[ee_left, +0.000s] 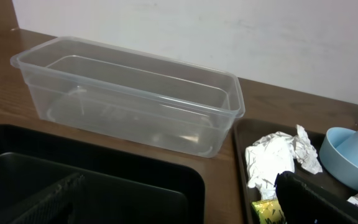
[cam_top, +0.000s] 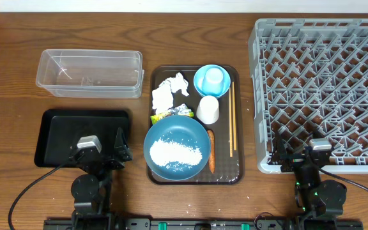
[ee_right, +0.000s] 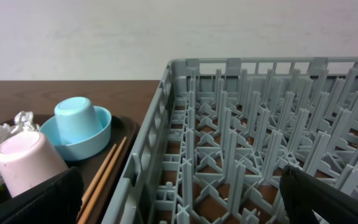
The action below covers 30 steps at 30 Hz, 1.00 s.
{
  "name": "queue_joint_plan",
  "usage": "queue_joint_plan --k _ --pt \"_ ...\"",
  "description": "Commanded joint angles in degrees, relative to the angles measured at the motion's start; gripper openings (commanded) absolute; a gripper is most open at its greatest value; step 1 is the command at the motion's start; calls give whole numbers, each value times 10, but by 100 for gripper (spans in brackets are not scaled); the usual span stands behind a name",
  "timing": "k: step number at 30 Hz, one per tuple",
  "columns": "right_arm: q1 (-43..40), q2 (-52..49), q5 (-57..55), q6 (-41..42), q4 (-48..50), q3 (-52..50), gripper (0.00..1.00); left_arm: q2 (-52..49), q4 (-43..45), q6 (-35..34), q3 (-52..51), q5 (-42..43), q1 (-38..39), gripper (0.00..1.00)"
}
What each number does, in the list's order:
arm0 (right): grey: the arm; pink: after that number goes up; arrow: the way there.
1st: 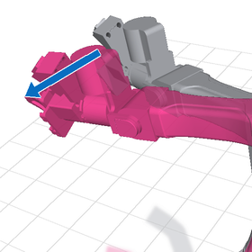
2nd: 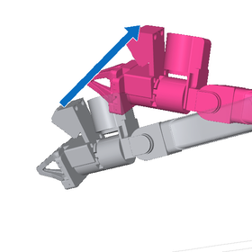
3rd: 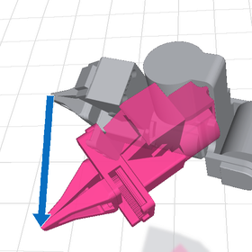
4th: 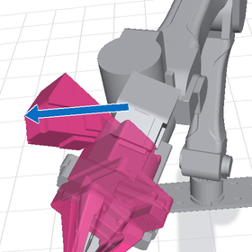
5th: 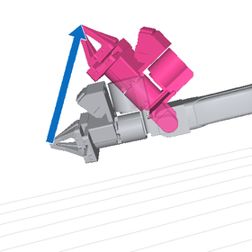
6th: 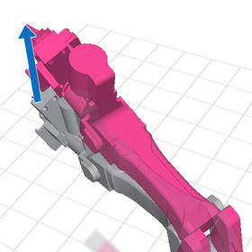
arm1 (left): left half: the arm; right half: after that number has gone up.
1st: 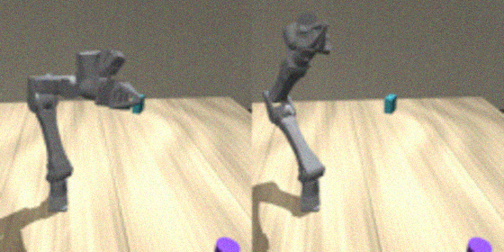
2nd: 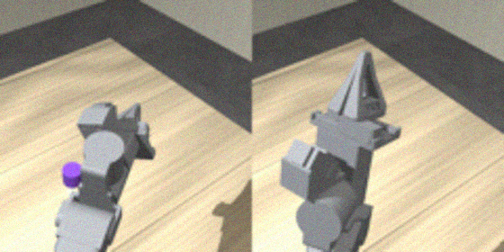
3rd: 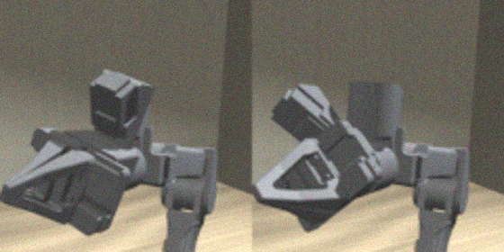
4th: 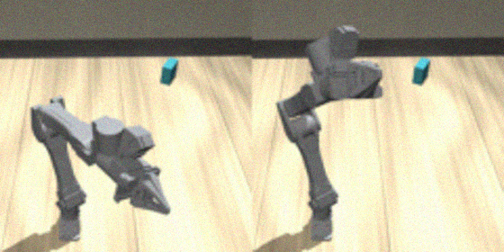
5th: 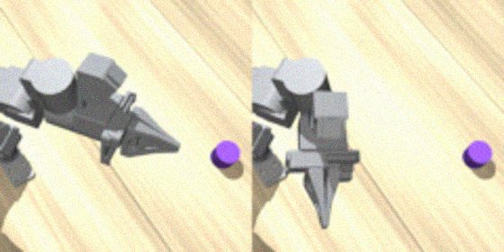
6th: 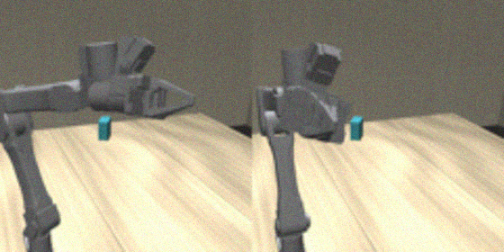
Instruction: Sort waste into correct bins and load items into the dishwasher rack
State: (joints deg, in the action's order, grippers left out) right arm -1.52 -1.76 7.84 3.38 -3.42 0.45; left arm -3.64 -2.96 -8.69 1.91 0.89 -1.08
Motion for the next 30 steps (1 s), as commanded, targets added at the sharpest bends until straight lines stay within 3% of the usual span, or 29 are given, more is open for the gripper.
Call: queue_joint_plan --k 1,18,20,24,26,30 --pt "-10 -1 -3 -7 -2 -1 99 0 -12 12 -17 -14 -2 99" --pt "-10 -1 -3 -7 -2 -1 99 0 16 7 -17 -14 -2 99" --pt "-10 -1 -3 -7 -2 -1 99 0 48 -67 -17 64 -1 98" --pt "-10 -1 -3 -7 -2 -1 99 0 33 -291 -17 336 -1 99" --pt "-10 -1 -3 -7 -2 -1 99 0 32 -364 -17 401 -1 99" --pt "-10 -1 -3 -7 -2 -1 99 0 41 -407 -17 503 -1 99"
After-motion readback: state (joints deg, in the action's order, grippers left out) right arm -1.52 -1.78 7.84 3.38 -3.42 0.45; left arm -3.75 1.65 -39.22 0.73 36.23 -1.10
